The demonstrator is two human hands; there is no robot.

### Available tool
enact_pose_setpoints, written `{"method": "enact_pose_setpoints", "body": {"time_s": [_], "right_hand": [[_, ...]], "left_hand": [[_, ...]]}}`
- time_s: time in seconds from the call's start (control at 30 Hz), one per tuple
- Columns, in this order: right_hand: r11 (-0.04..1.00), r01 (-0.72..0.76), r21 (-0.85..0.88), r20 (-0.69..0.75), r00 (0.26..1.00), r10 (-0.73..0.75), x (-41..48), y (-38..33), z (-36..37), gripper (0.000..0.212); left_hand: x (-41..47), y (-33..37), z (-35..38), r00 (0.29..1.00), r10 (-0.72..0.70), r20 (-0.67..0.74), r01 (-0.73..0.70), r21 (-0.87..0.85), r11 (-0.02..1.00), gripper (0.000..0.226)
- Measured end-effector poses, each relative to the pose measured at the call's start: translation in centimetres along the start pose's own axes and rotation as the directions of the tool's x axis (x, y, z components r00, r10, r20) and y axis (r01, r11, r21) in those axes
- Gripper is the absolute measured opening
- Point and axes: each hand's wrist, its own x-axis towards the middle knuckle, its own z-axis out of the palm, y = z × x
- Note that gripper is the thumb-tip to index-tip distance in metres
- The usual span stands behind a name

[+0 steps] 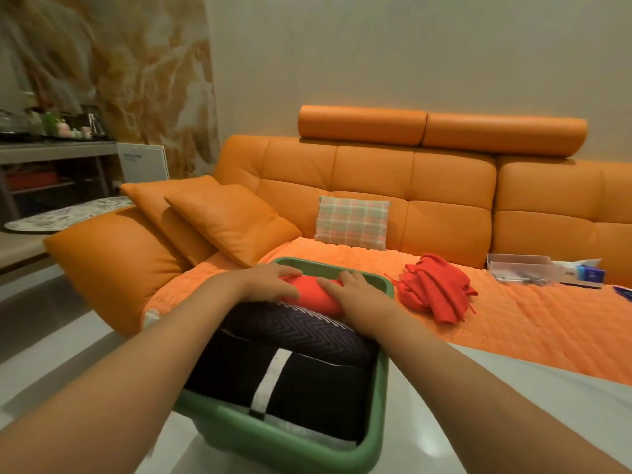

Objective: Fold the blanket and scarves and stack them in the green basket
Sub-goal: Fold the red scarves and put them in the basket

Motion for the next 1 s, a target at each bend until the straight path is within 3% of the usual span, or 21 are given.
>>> {"method": "enact_pose_setpoints", "body": {"time_s": [0.07, 0.13, 0.2, 0.27, 0.33, 0.43, 0.5, 0.57, 0.7, 0.8, 0.9, 1.0], "right_hand": [[0.995, -0.017, 0.096, 0.091, 0.996, 0.008, -0.5, 0.0, -0.9, 0.076], [0.952, -0.100, 0.290, 0.151, 0.987, 0.058, -0.8, 0.1, -2.1, 0.066], [0.863, -0.183, 0.471, 0.106, 0.983, 0.151, -0.9, 0.0, -2.9, 0.051], [0.880, -0.216, 0.423, 0.039, 0.975, 0.221, -1.1, -0.5, -3.1, 0.048], [0.944, -0.210, 0.256, 0.046, 0.978, 0.205, -1.4, -1.3, -2.7, 0.049], [0.962, -0.239, 0.131, 0.152, 0.964, 0.219, -1.7, -2.3, -1.5, 0.050], [0.956, -0.264, 0.125, 0.190, 0.952, 0.238, -1.5, -2.5, -0.9, 0.053], [0.957, -0.269, 0.112, 0.203, 0.948, 0.243, -1.4, -2.6, -0.3, 0.056], [0.955, -0.275, 0.111, 0.251, 0.938, 0.241, -1.2, -2.9, 0.0, 0.060], [0.961, -0.250, 0.123, 0.171, 0.959, 0.227, -1.0, -3.3, -0.3, 0.062], [0.947, -0.199, 0.250, 0.167, 0.973, 0.160, -1.4, -3.7, -0.2, 0.063], [0.941, -0.205, 0.270, 0.231, 0.962, 0.143, -1.4, -3.6, 0.2, 0.063]], "left_hand": [[-0.5, 0.5, 0.6, 0.997, 0.005, -0.079, 0.002, 0.101, 0.995, 0.054], [-1.1, 1.1, 1.5, 0.973, 0.048, -0.225, 0.007, 0.237, 0.971, 0.038], [-1.7, 1.9, 2.2, 0.951, 0.062, -0.303, 0.035, 0.304, 0.952, 0.032], [-2.1, 2.7, 2.5, 0.936, 0.072, -0.346, 0.058, 0.350, 0.935, 0.029], [-2.3, 3.1, 2.5, 0.927, 0.066, -0.368, 0.077, 0.360, 0.930, 0.030], [-2.3, 2.7, 3.3, 0.974, -0.010, -0.228, 0.081, 0.307, 0.948, 0.042], [-2.6, 2.2, 3.9, 0.994, -0.048, -0.098, 0.068, 0.219, 0.973, 0.050], [-2.7, 2.0, 4.0, 0.997, -0.050, -0.067, 0.065, 0.258, 0.964, 0.054], [-3.1, 2.6, 4.4, 0.987, -0.010, -0.158, 0.072, 0.394, 0.916, 0.048], [-3.0, 3.1, 4.9, 0.962, 0.098, -0.256, 0.032, 0.461, 0.887, 0.047], [-3.5, 2.6, 5.0, 0.957, 0.150, -0.247, -0.060, 0.338, 0.939, 0.053], [-3.5, 1.9, 5.1, 0.975, 0.104, -0.196, -0.055, 0.242, 0.969, 0.052]]}}
